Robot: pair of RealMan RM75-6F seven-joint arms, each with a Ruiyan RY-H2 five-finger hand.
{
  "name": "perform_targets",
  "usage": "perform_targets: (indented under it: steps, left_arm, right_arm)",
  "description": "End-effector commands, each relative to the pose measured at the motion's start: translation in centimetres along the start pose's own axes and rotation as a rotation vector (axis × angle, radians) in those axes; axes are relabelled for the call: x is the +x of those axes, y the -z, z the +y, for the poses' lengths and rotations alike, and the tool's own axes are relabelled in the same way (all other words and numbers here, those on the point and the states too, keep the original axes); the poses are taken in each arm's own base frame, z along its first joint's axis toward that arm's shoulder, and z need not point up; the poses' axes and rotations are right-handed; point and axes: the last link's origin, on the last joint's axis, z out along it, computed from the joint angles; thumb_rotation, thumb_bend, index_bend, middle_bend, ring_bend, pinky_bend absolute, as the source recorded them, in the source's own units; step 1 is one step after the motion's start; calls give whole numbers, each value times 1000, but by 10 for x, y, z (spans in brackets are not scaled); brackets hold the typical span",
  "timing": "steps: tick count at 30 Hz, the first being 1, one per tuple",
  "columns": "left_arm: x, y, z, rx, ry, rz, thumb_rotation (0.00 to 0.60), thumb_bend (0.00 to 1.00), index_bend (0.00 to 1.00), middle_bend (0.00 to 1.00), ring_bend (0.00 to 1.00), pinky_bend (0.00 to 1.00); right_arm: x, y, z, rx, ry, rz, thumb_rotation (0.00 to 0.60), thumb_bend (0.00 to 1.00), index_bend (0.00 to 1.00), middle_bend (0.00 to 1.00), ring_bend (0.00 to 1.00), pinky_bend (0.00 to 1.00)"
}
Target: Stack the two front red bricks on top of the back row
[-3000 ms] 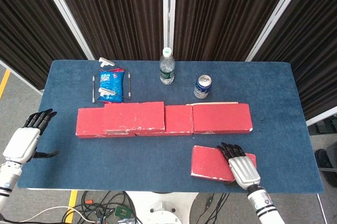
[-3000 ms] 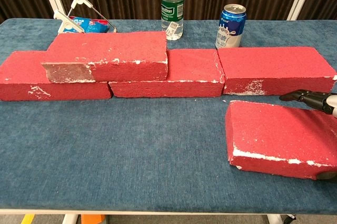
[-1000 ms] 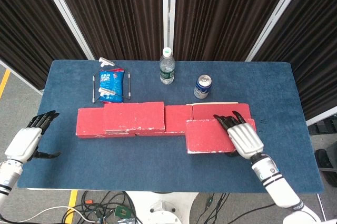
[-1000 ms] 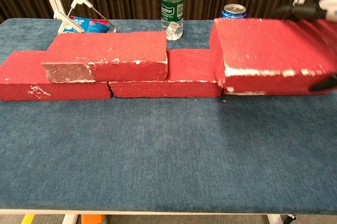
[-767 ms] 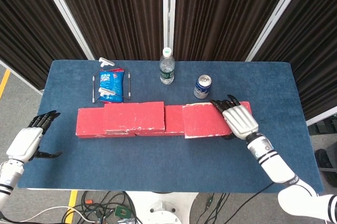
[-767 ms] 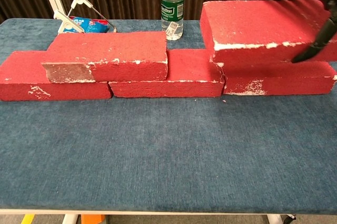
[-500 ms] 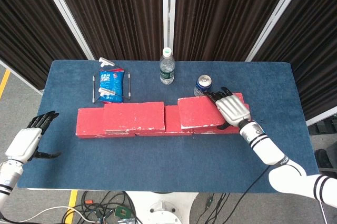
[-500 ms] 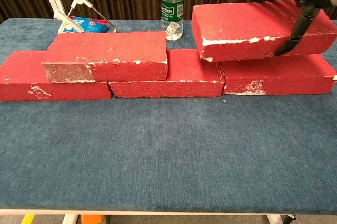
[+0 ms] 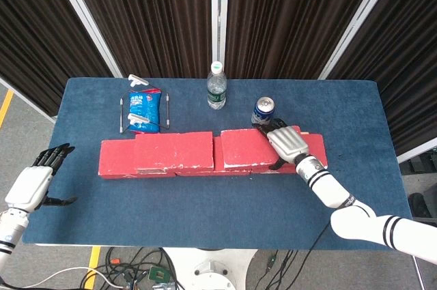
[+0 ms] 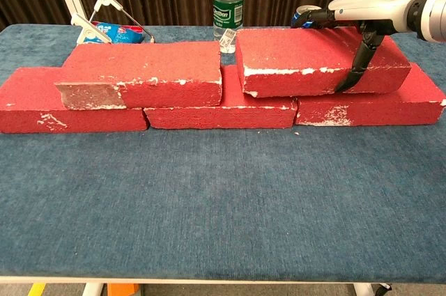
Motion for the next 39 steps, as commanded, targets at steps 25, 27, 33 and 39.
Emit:
perform_targets:
  steps: [25, 27, 33, 39]
  left_arm:
    - [-5, 1, -7, 1, -8, -10, 600, 0, 10, 0, 0, 0]
    - [-5, 1, -7, 2, -5, -11, 600, 0, 10, 0, 0, 0]
    - [-7, 1, -9, 4, 1, -17, 600, 0, 9, 0, 0, 0]
    - [-7, 1, -10, 6, 9, -25, 600, 0, 10, 0, 0, 0]
  right_arm:
    - [-5, -14, -23, -33, -3, -17, 600, 99, 42, 275, 249, 0]
    - [-4, -14, -24, -39, -2, -15, 600, 99, 43, 274, 249, 0]
    - [-5, -16, -27, -43, 10, -21, 600, 99, 42, 274, 249, 0]
    - [-9, -18, -26, -57, 12, -41, 600, 98, 44, 273, 249, 0]
